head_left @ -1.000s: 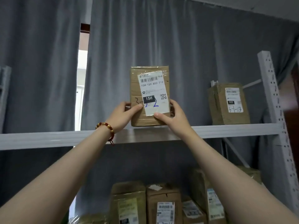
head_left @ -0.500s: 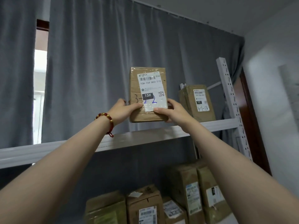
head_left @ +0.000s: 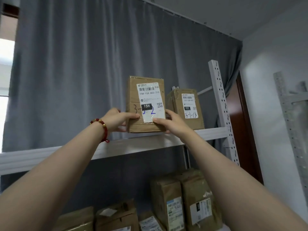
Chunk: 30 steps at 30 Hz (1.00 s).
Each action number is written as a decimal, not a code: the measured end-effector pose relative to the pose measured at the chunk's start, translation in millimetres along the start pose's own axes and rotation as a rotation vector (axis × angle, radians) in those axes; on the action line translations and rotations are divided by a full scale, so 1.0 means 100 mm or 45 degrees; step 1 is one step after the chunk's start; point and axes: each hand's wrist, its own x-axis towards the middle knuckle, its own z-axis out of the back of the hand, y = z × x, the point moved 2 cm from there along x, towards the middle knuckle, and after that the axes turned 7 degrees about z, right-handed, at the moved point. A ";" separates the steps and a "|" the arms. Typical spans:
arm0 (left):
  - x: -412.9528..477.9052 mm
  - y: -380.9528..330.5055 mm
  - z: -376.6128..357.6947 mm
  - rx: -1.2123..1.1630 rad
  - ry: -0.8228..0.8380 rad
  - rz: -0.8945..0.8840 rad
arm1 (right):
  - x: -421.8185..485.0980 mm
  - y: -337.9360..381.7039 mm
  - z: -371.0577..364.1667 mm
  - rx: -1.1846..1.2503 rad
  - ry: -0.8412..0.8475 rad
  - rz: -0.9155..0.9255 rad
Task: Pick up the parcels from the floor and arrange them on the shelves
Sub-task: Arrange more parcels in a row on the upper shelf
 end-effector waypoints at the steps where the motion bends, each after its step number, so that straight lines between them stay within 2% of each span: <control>1: 0.04 0.01 -0.07 -0.019 -0.012 0.004 | 0.03 -0.07 0.04 -0.029 -0.016 0.011; 10: 0.44 0.16 -0.74 0.153 -0.119 0.022 | 0.28 -0.60 0.43 -0.243 -0.093 0.067; 15: 0.67 0.13 -0.97 0.240 -0.194 -0.004 | 0.43 -0.82 0.58 -0.334 -0.083 0.091; 20: 0.84 0.15 -1.14 0.363 -0.241 0.044 | 0.61 -1.00 0.61 -0.549 -0.050 0.103; 30: 1.02 0.22 -1.35 0.759 -0.303 -0.028 | 0.71 -1.19 0.54 -0.899 -0.260 0.058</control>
